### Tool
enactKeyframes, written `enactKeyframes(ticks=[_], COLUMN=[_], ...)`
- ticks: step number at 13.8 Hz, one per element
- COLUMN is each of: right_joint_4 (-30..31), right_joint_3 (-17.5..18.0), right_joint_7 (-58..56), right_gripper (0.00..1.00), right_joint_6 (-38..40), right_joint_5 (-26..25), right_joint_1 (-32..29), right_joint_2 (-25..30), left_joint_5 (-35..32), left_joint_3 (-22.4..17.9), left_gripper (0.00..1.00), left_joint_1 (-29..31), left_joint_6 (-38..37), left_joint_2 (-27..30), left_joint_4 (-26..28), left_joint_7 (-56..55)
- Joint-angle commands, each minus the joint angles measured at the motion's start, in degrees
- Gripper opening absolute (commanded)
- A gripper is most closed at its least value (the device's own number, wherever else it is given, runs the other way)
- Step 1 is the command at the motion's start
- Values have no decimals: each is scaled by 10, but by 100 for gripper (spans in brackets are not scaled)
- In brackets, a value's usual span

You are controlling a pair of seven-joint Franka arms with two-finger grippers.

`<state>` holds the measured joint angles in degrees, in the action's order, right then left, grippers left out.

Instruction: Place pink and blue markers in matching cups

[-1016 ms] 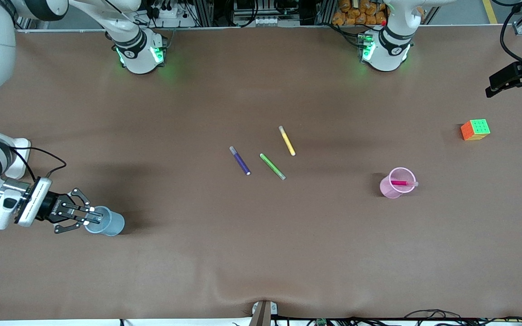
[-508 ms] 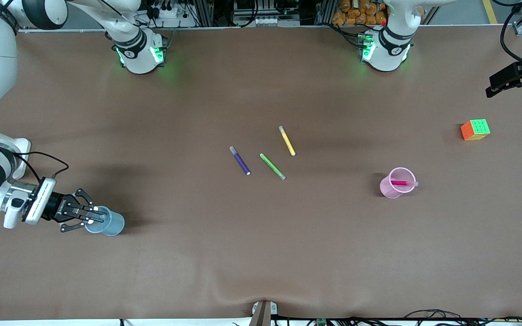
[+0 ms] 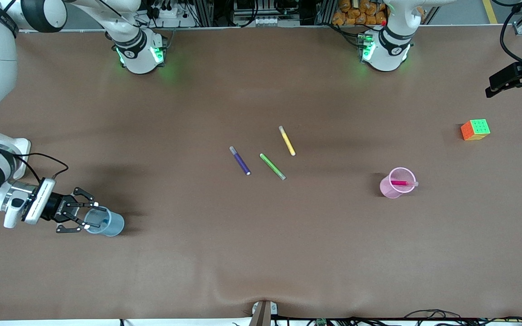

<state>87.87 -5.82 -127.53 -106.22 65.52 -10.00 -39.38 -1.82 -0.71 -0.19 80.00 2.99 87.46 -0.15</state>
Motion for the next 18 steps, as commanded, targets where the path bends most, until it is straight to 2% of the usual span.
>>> enactKeyframes(ticks=[1, 2, 5, 13, 18], right_joint_4=[-23, -36, -64, -80, -73], right_joint_3=[8, 6, 7, 8, 9], right_joint_7=[34, 67, 205, 535, 778], right_gripper=[100, 100, 100, 100, 100], right_joint_6=[19, 29, 29, 26, 58], right_joint_5=[3, -11, -98, -290, -459], right_joint_1=[-6, -4, 2, 43, 94], right_joint_2=[5, 9, 40, 144, 226], left_joint_5=[3, 3, 5, 6, 6], left_joint_3=[2, 2, 3, 3, 3], left_gripper=[100, 100, 100, 100, 100], left_joint_1=[2, 3, 3, 0, -2], left_joint_6=[-7, -6, -7, -7, -7], left_joint_2=[12, 12, 13, 11, 11], left_joint_4=[5, 6, 2, 2, 2], left_joint_7=[1, 3, 6, 1, -1])
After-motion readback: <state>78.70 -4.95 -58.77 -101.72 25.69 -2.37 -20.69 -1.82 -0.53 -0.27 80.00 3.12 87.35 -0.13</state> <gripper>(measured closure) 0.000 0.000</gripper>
